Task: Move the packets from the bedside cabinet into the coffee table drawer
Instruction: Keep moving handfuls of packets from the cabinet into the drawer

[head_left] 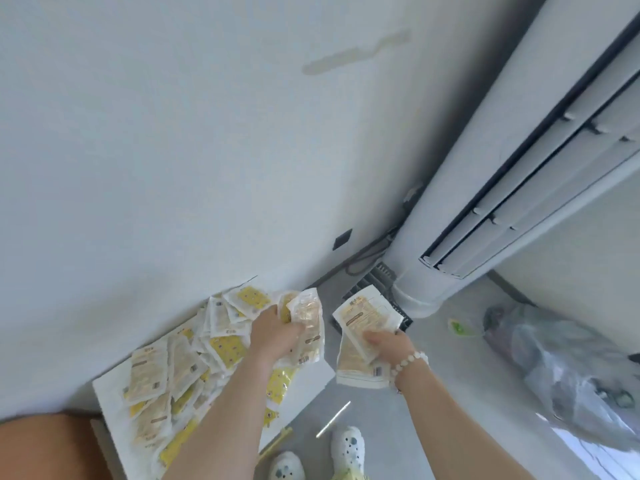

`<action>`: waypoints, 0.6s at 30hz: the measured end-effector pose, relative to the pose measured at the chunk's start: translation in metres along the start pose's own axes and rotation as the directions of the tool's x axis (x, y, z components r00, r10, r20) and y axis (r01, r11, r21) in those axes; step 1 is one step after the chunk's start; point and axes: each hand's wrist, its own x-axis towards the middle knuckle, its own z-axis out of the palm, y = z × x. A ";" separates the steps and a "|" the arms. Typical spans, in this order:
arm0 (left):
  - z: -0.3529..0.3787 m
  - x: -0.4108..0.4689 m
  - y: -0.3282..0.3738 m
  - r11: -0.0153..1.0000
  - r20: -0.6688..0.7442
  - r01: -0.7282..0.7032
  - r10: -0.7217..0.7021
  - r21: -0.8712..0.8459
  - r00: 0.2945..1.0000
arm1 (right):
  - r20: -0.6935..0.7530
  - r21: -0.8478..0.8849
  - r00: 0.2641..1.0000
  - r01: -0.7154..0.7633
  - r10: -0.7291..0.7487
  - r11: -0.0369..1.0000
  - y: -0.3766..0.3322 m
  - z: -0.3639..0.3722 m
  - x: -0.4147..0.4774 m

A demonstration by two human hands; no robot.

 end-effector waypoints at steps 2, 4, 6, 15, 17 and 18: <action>0.018 -0.007 0.022 0.999 0.075 -0.033 0.032 0.011 0.997 | -0.048 0.031 0.999 0.017 -0.016 0.999 0.005 -0.028 -0.009; 0.040 -0.014 0.041 0.995 0.161 -0.074 0.063 0.062 0.985 | -0.101 0.101 0.994 0.047 -0.037 0.994 0.013 -0.059 -0.015; 0.066 -0.022 0.055 0.985 0.234 -0.113 0.081 0.131 0.969 | -0.130 0.214 0.991 0.045 -0.017 0.976 0.025 -0.090 -0.021; 0.201 -0.092 0.055 0.922 0.520 -0.254 0.068 0.294 0.851 | -0.236 0.538 0.967 0.050 0.093 0.841 0.139 -0.202 -0.052; 0.225 -0.113 0.045 0.901 0.562 -0.278 0.046 0.335 0.826 | -0.243 0.632 0.961 0.051 0.135 0.774 0.168 -0.217 -0.068; 0.236 -0.124 0.040 0.892 0.579 -0.290 0.038 0.348 0.814 | -0.251 0.673 0.955 0.055 0.158 0.738 0.181 -0.224 -0.079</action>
